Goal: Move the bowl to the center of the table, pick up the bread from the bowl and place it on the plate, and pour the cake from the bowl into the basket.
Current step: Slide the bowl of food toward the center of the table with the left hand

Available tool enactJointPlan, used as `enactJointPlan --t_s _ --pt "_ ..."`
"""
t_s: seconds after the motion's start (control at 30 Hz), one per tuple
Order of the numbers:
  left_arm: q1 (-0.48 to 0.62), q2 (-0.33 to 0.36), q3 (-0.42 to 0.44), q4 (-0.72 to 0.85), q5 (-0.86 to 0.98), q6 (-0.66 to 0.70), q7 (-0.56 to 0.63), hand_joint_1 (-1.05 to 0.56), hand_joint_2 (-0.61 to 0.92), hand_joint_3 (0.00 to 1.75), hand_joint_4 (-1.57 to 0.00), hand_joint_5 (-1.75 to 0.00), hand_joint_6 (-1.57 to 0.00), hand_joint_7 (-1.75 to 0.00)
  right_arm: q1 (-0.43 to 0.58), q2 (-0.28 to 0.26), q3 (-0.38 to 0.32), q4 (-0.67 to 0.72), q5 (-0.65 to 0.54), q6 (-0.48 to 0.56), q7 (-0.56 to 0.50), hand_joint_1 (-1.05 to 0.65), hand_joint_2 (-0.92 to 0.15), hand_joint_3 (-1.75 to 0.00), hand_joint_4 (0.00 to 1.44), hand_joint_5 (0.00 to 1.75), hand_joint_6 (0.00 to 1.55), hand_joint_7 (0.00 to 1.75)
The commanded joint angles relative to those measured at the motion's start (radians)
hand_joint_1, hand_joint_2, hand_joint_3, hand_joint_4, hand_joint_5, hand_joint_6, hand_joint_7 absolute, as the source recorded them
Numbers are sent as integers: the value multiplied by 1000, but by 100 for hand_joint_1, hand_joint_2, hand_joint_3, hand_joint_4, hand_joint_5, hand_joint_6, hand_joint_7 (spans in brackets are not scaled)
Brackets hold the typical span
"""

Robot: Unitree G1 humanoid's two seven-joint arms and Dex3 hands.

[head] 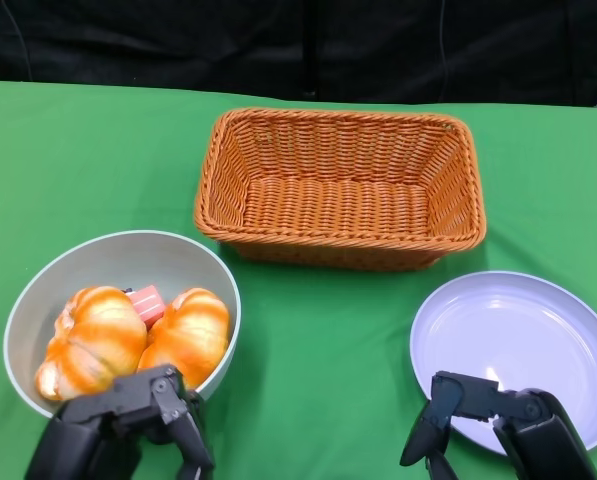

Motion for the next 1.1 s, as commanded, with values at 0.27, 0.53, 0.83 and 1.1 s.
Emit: enactJointPlan --t_s 0.27,0.53,0.83,1.1 --pt "-66 -16 109 31 72 -108 78 -33 55 85 -68 -117 -65 -81 1 0 -4 -6 -13 5 -14 -10 -13 -172 85 166 84 129" --pt "-94 3 187 24 151 -113 147 -37 68 60 -66 -66 -68 -21 4 -3 -2 -13 -11 16 -10 -11 -12 -172 85 165 84 129" --pt "-164 79 337 75 365 -81 287 -58 92 30 -18 -60 -40 0 5 1 -1 -17 -4 15 -12 -11 -14 -169 85 164 84 129" --pt "-206 135 390 143 447 -66 374 -63 92 42 0 -69 -32 -1 6 1 -4 -11 -8 5 -18 -10 -13 -172 86 165 85 129"
